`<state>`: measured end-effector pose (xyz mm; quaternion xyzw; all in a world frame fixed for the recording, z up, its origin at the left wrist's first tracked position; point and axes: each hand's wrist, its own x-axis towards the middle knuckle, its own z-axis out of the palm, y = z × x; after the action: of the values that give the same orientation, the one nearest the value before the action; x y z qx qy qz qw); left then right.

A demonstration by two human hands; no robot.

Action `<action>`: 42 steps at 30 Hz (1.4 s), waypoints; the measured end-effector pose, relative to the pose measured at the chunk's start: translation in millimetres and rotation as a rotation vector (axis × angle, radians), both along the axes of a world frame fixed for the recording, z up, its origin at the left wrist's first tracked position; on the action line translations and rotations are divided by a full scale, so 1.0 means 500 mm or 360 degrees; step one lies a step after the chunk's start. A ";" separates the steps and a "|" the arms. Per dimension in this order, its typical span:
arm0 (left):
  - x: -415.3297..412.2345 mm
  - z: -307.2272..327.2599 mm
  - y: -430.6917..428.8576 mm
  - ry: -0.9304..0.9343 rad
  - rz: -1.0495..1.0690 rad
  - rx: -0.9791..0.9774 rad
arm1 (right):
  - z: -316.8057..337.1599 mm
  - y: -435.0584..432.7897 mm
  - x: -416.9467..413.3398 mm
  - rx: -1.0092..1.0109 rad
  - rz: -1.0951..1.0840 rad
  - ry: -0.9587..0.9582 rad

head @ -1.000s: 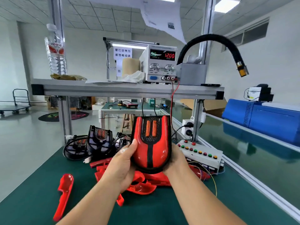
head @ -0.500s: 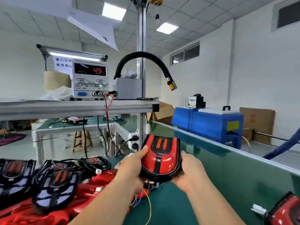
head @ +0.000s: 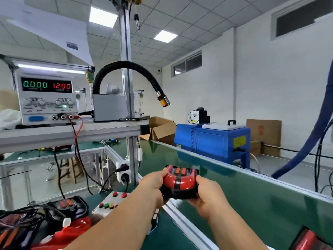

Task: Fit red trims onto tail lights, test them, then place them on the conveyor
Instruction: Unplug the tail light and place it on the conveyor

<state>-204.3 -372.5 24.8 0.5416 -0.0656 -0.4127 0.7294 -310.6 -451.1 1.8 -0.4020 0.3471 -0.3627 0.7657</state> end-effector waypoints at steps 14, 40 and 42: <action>0.061 -0.032 -0.013 -0.0423 -0.0012 -0.0241 | -0.043 -0.085 0.094 -0.0127 0.0014 -0.0126; 0.103 -0.058 -0.031 -0.0529 0.0421 -0.0237 | -0.044 -0.086 0.136 -0.0009 0.0065 -0.0139; 0.075 -0.062 -0.034 -0.0527 0.0408 -0.0295 | -0.050 -0.071 0.087 -0.0063 -0.0014 -0.0156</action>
<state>-166.8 -389.5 -6.0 0.5365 -0.1528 -0.2143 0.8018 -267.0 -486.6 -23.1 -0.3974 0.3037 -0.3920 0.7721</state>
